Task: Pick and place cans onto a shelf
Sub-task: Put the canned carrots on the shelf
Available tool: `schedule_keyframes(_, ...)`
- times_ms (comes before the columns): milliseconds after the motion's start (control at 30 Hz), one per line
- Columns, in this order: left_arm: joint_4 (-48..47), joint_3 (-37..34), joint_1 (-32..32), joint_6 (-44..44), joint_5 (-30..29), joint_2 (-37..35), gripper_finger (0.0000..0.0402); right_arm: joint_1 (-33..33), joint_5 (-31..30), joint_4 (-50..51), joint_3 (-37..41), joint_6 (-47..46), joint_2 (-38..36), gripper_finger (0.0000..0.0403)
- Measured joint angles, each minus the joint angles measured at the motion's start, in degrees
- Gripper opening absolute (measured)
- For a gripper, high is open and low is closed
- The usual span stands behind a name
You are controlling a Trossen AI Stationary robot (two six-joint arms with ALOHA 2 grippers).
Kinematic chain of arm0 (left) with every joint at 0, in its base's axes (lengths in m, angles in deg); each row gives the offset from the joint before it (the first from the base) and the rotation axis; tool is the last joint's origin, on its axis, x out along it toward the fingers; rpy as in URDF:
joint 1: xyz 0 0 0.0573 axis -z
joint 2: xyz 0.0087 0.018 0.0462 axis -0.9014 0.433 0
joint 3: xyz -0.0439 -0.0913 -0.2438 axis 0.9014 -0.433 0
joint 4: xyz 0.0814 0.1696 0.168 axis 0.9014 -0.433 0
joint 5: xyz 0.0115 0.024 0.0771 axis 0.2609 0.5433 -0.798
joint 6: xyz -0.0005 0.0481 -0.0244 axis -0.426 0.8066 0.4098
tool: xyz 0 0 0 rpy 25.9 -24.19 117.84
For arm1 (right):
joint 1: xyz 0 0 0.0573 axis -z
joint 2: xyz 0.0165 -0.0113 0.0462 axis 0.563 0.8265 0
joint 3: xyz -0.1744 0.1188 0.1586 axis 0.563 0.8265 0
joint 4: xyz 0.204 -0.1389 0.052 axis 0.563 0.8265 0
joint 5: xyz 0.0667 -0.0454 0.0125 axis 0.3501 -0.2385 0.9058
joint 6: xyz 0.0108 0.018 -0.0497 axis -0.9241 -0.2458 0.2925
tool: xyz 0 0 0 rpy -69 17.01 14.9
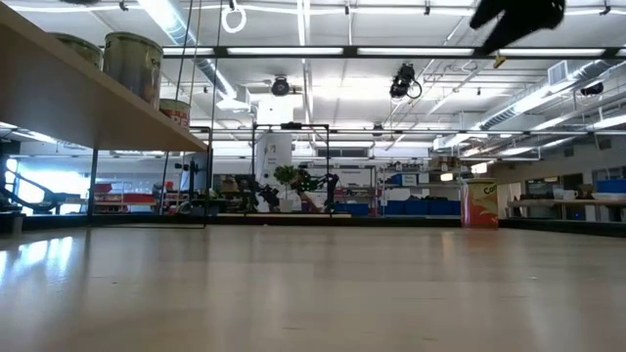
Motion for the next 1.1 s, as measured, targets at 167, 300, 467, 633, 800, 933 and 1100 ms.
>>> schedule_keyframes(167, -1.23, -0.02, -1.58, -3.29, 0.30, 1.70, 0.0286, -0.73, 0.92, -1.70, 5.82, -1.32, -2.80, 0.0316)
schedule_keyframes(300, -1.32, -0.11, -2.77, -5.18, 2.53, 4.44, 0.0286, -0.75, 2.82, 0.22, 6.41, -0.16, -3.34, 0.0316)
schedule_keyframes(467, -1.36, -3.34, -4.53, -8.95, 4.01, 6.56, 0.0286, -0.67, -0.04, 1.65, 6.41, 0.11, -7.83, 0.0316)
schedule_keyframes(633, -1.29, -7.30, -7.49, -11.90, 4.76, 5.93, 0.0286, -0.66, -1.69, 2.23, 6.35, 3.10, -14.08, 0.0316)
schedule_keyframes(800, 0.29, -8.55, -9.32, -13.06, 5.69, 5.89, 0.0286, -0.64, -2.71, 1.96, 6.35, 4.10, -17.68, 0.0316)
schedule_keyframes(933, 0.60, -8.55, -9.86, -12.99, 5.71, 6.22, 0.0293, -0.64, -2.76, 1.80, 6.35, 4.19, -18.11, 0.0316)
schedule_keyframes(1100, -1.19, -8.55, -10.59, -12.79, 5.94, 6.20, 0.0321, -0.72, -2.26, 1.56, 6.35, 4.20, -18.07, 0.0323)
